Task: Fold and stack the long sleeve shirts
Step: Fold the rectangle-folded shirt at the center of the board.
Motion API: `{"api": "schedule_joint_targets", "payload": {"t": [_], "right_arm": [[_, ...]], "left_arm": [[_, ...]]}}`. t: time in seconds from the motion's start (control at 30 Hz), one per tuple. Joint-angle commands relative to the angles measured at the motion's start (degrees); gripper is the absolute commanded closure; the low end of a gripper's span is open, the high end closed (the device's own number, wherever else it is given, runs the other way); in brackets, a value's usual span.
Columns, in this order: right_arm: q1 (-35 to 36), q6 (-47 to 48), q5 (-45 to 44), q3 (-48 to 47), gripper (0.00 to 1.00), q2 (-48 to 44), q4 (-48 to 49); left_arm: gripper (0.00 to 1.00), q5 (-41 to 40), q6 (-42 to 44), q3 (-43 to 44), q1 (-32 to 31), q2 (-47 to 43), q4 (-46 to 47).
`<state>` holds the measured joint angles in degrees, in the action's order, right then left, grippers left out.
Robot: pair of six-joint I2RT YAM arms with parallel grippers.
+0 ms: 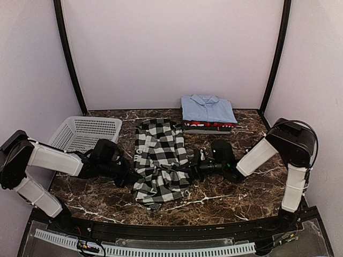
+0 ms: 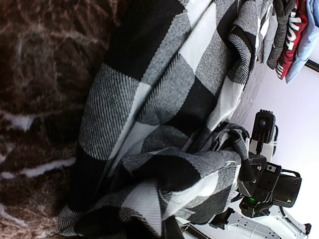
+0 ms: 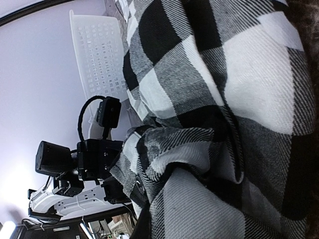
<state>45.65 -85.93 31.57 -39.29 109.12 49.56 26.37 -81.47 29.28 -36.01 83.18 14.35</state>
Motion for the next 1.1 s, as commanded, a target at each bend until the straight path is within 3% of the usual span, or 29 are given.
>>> {"api": "schedule_joint_targets", "payload": {"t": [0.0, 0.07, 0.17, 0.33, 0.5, 0.77, 1.07], "right_arm": [[-0.63, 1.31, 2.67, -1.5, 0.92, 2.97, 2.83], [-0.74, 2.92, 2.58, -1.32, 0.78, 2.46, 1.81], [-0.87, 6.88, 2.0, -1.47, 0.63, 0.31, -2.5], [-1.09, 14.36, 0.33, -0.94, 0.5, -4.09, -12.37], [-1.16, 22.46, -1.72, -1.01, 0.4, -6.81, -21.39], [-0.38, 38.98, -8.96, -0.86, 0.22, -12.9, -35.03], [6.9, 48.21, -19.63, 2.35, 0.18, -18.68, -40.28]], "left_arm": [[0.93, 0.92, 5.62, 3.78, 1.67, 2.3, -2.09], [0.77, 0.87, 8.64, 5.0, 2.37, 3.16, -3.62], [0.63, 0.8, 11.74, 7.18, 2.67, 3.21, -5.48], [0.45, -1.62, 18.43, 9.09, 2.7, 0.31, -12.31], [0.34, -3.87, 25.16, 10.14, 2.7, -2.32, -20.58], [0.21, -3.27, 33.87, 6.85, 2.63, -10.93, -25.12], [0.19, -4.28, 33.95, 0.17, -3.22, -16.6, -25.87]]}}
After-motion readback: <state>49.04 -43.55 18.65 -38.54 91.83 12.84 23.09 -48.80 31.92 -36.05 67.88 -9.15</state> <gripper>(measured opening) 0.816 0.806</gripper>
